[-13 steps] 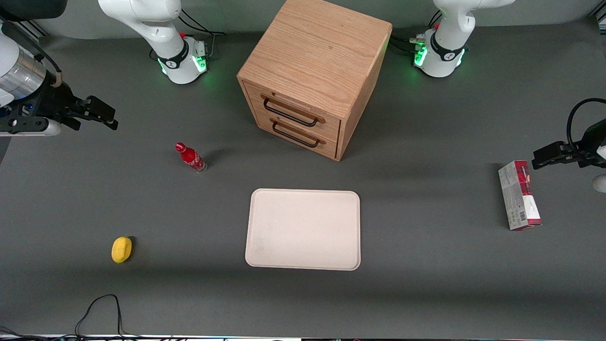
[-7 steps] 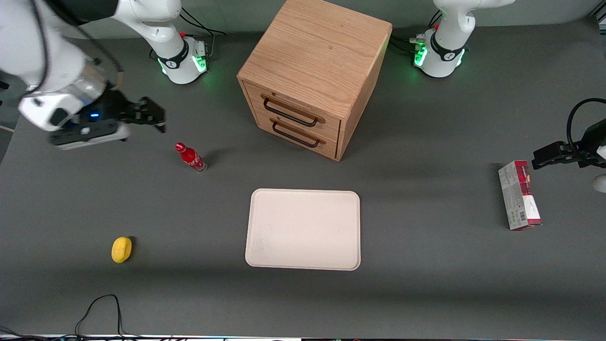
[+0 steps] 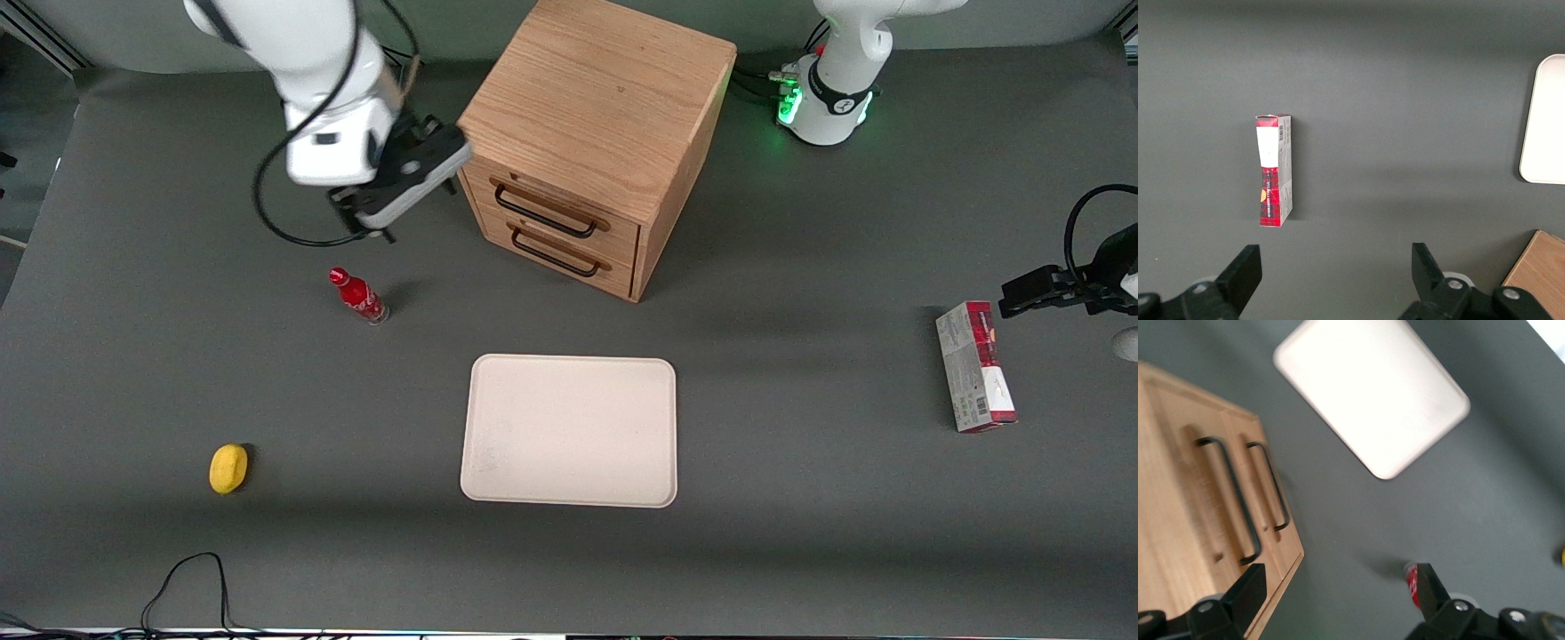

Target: Open upper drawer

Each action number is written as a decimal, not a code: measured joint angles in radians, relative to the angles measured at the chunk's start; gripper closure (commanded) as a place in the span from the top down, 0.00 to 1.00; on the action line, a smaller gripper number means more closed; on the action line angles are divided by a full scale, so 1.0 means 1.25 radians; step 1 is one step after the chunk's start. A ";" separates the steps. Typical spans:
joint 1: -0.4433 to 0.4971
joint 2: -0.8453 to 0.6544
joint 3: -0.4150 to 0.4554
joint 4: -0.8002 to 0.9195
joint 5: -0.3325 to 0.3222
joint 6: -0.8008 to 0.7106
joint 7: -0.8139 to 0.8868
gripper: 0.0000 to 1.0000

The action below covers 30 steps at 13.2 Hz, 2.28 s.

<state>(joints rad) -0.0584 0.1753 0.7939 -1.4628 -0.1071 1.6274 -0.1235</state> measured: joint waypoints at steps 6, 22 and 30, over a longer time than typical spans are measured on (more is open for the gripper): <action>0.002 0.153 0.052 -0.007 0.134 -0.004 -0.060 1.00; 0.035 0.305 0.054 -0.108 0.045 0.132 -0.079 1.00; 0.015 0.345 0.030 -0.036 -0.027 0.143 -0.115 1.00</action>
<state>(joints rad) -0.0390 0.6067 0.8308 -1.5072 -0.1413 1.8058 -0.2670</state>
